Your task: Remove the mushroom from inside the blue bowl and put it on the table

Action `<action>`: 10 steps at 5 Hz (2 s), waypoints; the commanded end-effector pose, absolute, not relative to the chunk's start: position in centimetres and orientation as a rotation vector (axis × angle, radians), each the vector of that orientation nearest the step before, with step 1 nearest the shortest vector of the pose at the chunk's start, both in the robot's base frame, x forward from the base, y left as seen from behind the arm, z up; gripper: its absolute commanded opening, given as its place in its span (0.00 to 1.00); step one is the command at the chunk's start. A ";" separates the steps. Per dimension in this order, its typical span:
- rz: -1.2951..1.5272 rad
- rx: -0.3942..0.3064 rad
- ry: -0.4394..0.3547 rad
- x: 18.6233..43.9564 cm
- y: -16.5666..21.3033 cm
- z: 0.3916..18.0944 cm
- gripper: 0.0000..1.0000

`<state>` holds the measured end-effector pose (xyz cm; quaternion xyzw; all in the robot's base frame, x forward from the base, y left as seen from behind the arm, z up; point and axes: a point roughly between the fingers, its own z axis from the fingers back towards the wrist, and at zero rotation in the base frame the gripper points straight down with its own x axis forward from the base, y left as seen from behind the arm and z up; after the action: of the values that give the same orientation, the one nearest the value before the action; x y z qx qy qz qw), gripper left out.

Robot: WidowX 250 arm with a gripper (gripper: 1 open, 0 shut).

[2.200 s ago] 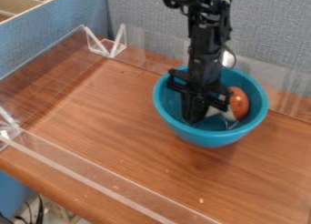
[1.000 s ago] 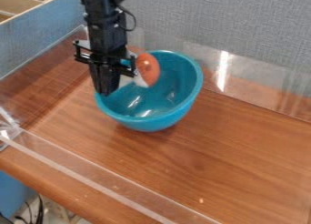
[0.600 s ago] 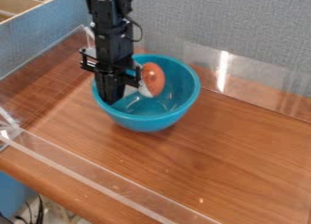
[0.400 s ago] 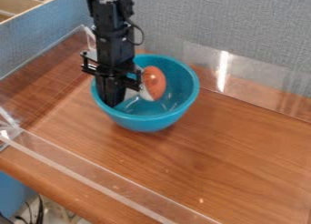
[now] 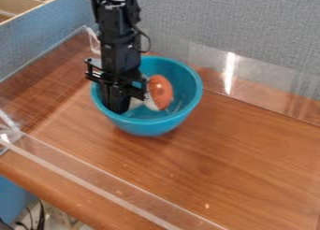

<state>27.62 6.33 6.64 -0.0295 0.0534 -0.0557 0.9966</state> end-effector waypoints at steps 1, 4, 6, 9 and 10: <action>-0.150 -0.035 0.041 27.7 6.0 8.8 0.00; -0.196 -0.030 0.054 26.8 5.4 9.1 0.00; -0.221 -0.026 0.064 26.3 4.8 9.1 0.00; -0.277 -0.019 0.058 25.9 3.2 10.3 0.00; -0.353 -0.017 0.069 26.1 1.0 10.0 0.00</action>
<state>25.81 0.79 8.65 -0.0143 0.0596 -0.1791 0.9819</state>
